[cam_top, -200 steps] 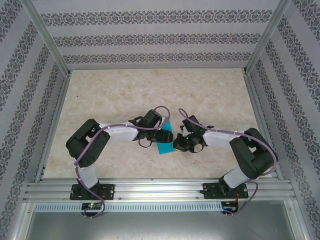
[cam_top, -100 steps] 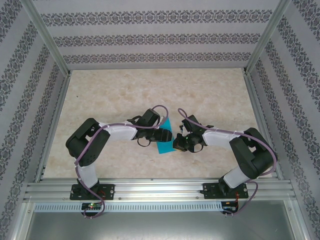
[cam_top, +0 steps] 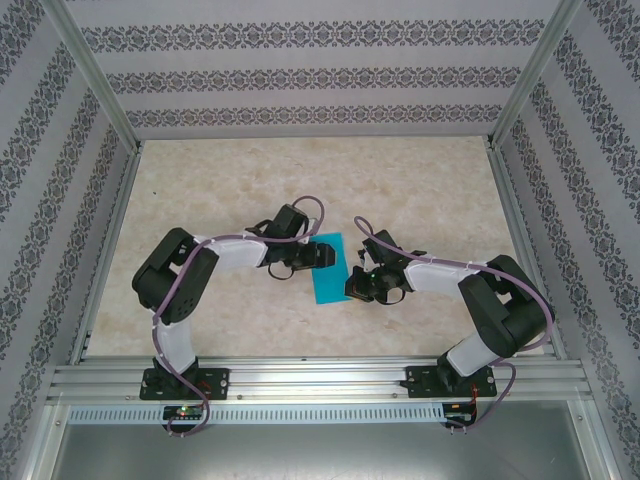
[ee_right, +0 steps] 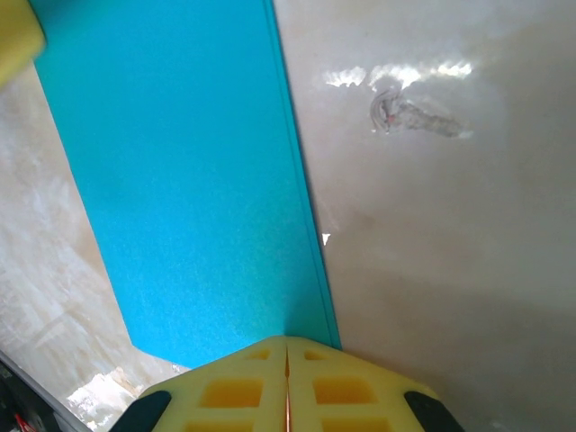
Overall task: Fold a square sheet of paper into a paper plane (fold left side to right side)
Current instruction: First fold the square sheet of paper in half at the center of the table.
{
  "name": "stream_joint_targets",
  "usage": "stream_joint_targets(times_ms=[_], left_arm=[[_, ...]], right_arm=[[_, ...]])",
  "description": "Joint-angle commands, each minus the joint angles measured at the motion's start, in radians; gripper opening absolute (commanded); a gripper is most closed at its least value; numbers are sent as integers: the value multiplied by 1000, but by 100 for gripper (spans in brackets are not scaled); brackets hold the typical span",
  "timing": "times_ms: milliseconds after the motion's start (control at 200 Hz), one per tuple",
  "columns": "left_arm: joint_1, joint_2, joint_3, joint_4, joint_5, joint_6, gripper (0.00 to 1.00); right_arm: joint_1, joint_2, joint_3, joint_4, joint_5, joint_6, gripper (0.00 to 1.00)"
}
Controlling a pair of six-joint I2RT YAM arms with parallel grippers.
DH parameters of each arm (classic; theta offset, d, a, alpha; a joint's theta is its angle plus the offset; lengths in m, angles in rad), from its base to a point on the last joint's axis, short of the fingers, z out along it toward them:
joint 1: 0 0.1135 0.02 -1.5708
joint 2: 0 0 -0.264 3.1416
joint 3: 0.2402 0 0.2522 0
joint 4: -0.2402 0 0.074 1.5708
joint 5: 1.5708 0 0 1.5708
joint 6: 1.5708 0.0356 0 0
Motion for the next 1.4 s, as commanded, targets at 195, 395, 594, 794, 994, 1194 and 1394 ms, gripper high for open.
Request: stream_joint_targets(times_ms=[195, 395, 594, 794, 994, 1194, 1394], left_arm=[[123, 109, 128, -46, -98, 54, 66], [130, 29, 95, -49, -92, 74, 65], [98, -119, -34, 12, -38, 58, 63], [20, -82, -44, 65, 25, 22, 60], [3, 24, 47, 63, 22, 27, 58], [5, 89, 123, -7, -24, 69, 57], [15, 115, 147, -48, -73, 89, 57]], right_arm=[[5, 9, -26, -120, 87, -25, 8], [5, 15, -15, -117, 86, -25, 8], [5, 20, -14, -115, 90, -27, 8], [5, 27, -15, -111, 91, -28, 8], [5, 22, -6, -125, 92, -33, 9], [5, 14, -9, -125, 95, -27, 8], [5, 12, -11, -132, 100, -29, 8]])
